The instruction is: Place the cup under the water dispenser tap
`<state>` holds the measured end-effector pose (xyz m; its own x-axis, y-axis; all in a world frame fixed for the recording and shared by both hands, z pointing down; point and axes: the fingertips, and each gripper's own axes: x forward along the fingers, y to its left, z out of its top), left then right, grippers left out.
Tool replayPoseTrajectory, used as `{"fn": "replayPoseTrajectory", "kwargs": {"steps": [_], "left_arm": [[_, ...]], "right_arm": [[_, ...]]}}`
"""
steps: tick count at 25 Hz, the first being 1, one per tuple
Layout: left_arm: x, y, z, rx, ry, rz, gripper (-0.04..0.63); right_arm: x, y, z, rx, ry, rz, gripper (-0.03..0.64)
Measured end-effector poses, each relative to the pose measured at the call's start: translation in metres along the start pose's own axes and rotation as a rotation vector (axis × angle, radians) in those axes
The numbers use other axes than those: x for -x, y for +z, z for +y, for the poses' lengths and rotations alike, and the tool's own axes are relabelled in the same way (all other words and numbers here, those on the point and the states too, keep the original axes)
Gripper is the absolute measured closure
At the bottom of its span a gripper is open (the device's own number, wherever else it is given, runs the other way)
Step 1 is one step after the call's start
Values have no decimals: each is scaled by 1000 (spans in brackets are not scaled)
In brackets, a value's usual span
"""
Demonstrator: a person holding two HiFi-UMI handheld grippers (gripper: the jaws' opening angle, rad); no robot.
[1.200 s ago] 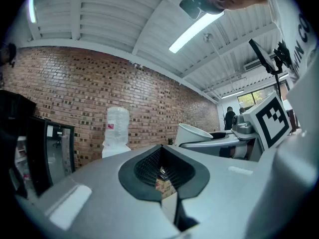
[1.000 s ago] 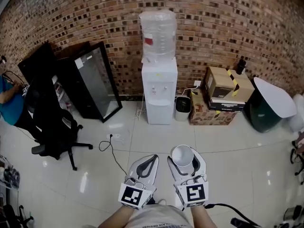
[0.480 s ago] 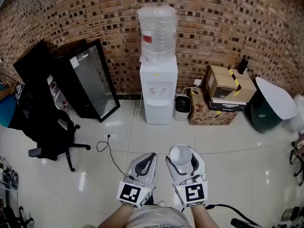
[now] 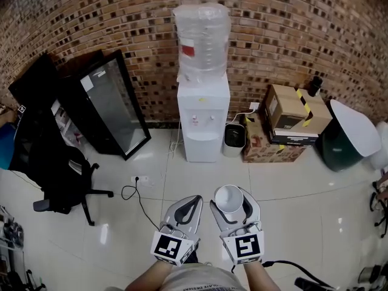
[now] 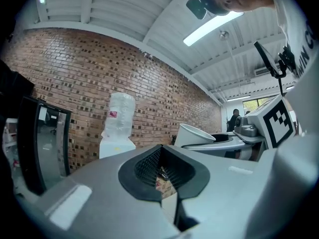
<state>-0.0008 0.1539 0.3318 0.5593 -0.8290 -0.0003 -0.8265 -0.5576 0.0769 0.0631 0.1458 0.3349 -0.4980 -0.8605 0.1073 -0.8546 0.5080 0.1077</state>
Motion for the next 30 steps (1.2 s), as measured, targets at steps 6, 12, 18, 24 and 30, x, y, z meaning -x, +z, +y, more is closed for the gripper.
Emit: {"fn": "replayPoseTrajectory", "kwargs": {"steps": [6,12,18,24,30], "left_arm": [[-29,1,43,22,-9,0,603],[-54,10,84,48,-24,2,603],[-78,14,125,62,-35,3,603],[-97,16,146,68,-67,-20,603],[-111,19,153,68,-88,-10,603]], "right_arm": [[-51,7,-6,7,6,13,288],[-98,17,-10,15,-9,32,288],[-141,24,-12,27,-24,51,288],[-167,31,-16,54,-46,50,288],[-182,31,-25,45,-66,49,288]]}}
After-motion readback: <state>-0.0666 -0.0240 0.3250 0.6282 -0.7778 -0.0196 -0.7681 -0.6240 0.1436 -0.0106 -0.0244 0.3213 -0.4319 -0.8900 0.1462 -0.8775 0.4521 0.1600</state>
